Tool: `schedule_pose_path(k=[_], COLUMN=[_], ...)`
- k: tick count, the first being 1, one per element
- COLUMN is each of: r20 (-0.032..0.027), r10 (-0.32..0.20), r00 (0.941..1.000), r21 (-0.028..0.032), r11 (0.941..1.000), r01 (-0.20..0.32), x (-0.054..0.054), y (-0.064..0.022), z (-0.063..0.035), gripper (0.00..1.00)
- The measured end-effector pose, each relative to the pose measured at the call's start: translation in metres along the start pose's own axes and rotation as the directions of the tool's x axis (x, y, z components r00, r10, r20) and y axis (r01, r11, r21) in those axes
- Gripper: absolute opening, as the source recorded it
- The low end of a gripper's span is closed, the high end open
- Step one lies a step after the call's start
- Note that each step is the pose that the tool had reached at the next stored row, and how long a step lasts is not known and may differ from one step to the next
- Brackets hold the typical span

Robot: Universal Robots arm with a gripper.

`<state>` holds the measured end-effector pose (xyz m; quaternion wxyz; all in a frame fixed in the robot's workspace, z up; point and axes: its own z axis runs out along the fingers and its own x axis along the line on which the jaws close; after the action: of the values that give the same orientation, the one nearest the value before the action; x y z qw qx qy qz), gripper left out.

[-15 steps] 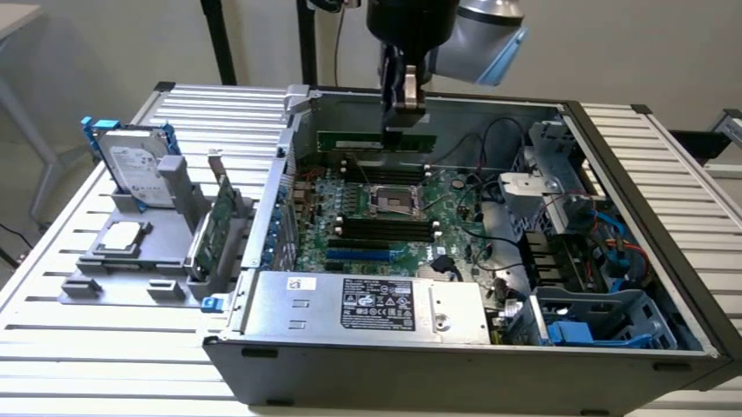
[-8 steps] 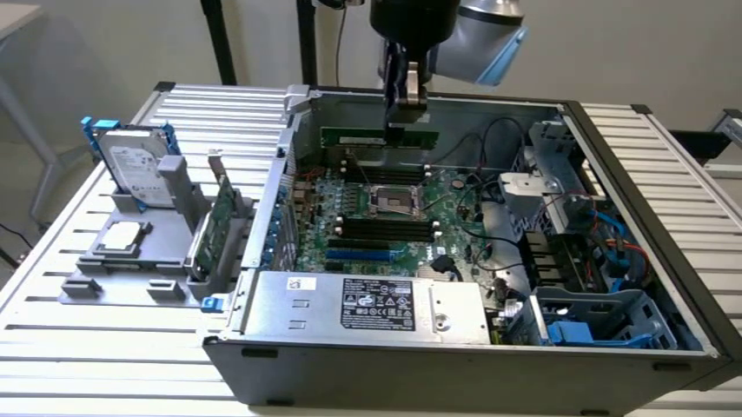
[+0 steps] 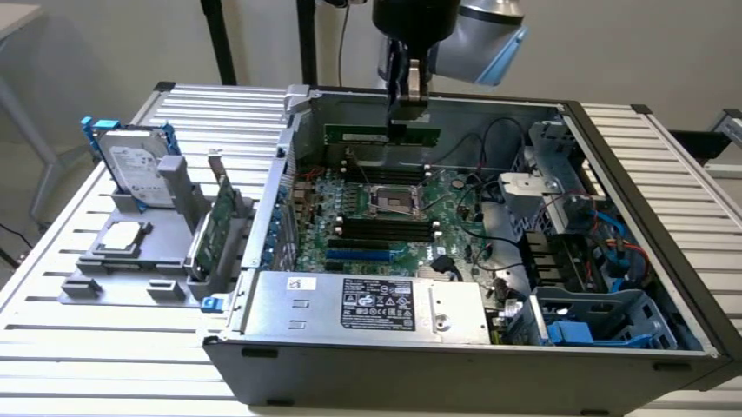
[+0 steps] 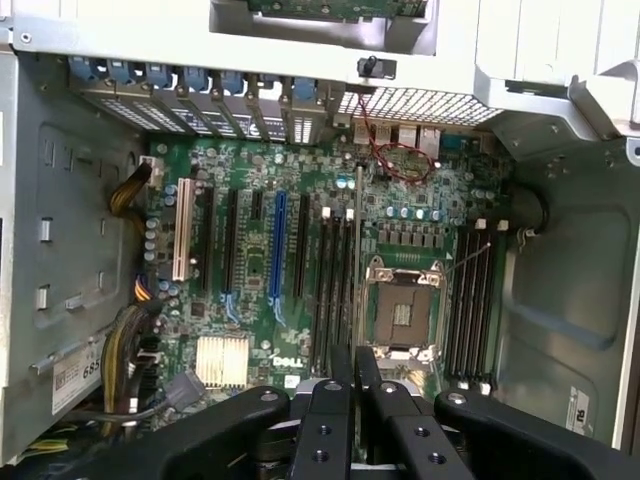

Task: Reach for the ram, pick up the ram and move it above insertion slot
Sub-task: 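Pick up the ram and move it above insertion slot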

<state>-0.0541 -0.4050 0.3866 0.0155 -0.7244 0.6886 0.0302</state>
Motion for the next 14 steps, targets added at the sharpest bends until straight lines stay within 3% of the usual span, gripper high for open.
schedule_pose_path(k=[6, 10, 14], r20=[0.0006, 0.0045, 0.0046], r10=[0.013, 0.024, 0.024], r00=[0.9999, 0.9997, 0.9997], r21=[0.0069, 0.0128, 0.0131], r11=[0.9999, 0.9996, 0.9996], r01=[-0.013, -0.024, -0.024], x=[-0.0015, -0.0021, -0.0021], y=[-0.0021, -0.0029, -0.0029], z=[0.0007, 0.0012, 0.0012], gripper=[0.13, 0.13, 0.13])
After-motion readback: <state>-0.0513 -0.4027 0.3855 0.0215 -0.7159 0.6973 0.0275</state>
